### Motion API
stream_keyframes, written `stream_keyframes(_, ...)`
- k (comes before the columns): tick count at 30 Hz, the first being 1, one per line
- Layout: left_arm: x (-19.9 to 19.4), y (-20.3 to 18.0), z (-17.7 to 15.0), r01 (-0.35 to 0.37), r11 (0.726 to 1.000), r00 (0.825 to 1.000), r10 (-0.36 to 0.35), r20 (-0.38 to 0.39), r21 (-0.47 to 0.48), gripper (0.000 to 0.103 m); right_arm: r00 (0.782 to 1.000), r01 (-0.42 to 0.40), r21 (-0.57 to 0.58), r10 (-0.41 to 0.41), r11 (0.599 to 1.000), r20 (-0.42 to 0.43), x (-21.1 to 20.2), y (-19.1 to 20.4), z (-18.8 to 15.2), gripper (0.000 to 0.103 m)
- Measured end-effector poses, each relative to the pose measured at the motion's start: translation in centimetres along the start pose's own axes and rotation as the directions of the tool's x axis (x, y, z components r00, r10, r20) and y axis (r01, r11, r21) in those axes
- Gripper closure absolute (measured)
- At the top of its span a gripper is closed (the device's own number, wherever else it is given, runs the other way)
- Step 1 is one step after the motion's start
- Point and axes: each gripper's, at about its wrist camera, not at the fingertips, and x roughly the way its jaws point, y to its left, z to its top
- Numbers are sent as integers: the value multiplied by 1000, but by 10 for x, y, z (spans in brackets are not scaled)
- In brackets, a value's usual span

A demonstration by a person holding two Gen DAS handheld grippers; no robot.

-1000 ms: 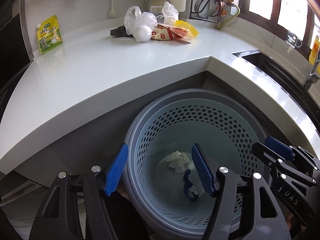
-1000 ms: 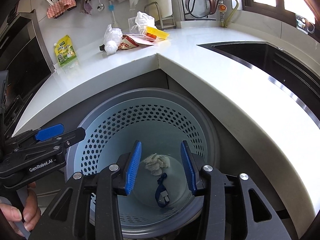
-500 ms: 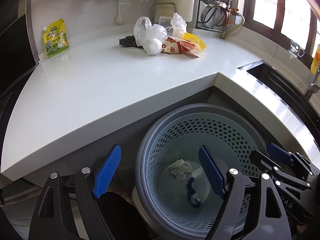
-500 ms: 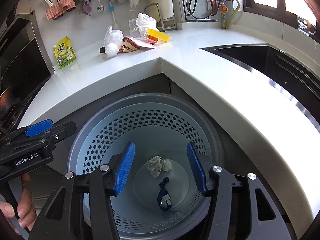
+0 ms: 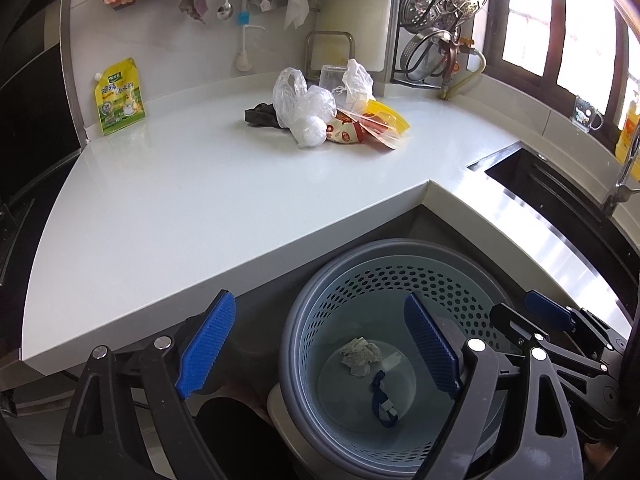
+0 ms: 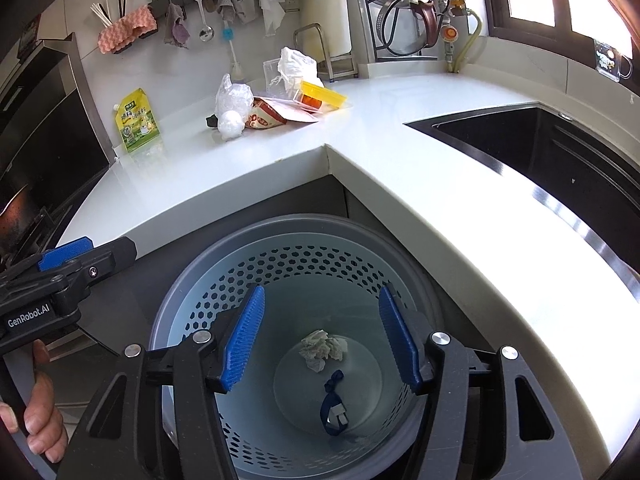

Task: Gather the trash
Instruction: 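Move both open grippers from the basket back over the counter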

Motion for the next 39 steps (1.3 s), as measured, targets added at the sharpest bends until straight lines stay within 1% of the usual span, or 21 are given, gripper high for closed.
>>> stream_keyframes(3, -4, 2, 7, 2, 1000, 1000, -2, 22, -9, 14, 1000, -2, 6, 2, 1000, 13, -2, -2, 7, 45)
stream_keyframes(8, -6, 6, 19, -6, 1000, 999, 7, 53, -17, 14, 999, 2, 11, -3, 1000, 34, 0, -6, 17, 45)
stream_keyframes(14, 7, 16, 37, -23, 999, 997, 25, 67, -36, 13, 999, -7, 12, 6, 1000, 50, 12, -9, 37, 45)
stream_keyframes(21, 29, 30, 69, -66, 995, 995, 71, 75, -72, 12, 996, -42, -19, 44, 999, 73, 32, -6, 80, 41)
stream_keyframes(24, 38, 32, 85, -83, 994, 992, 90, 88, -74, 9, 997, -25, -31, 28, 999, 76, 44, -5, 99, 41)
stream_keyframes(26, 47, 35, 96, -103, 992, 989, 110, 96, -75, 9, 996, -29, -34, 32, 999, 80, 50, -5, 112, 41)
stream_keyframes(28, 59, 38, 107, -116, 990, 988, 123, 92, -81, 9, 996, -28, -41, 31, 999, 86, 57, -5, 123, 38)
stream_keyframes(33, 87, 42, 130, -116, 988, 991, 122, 61, -97, 9, 997, -48, -28, 50, 998, 67, 80, -10, 150, 36)
stream_keyframes(36, 98, 40, 141, -120, 989, 990, 127, 68, -91, 9, 996, -68, -10, 68, 998, 50, 97, -13, 167, 32)
stream_keyframes(39, 106, 39, 150, -125, 988, 988, 133, 82, -90, 7, 996, -83, 11, 83, 996, 28, 112, -16, 181, 32)
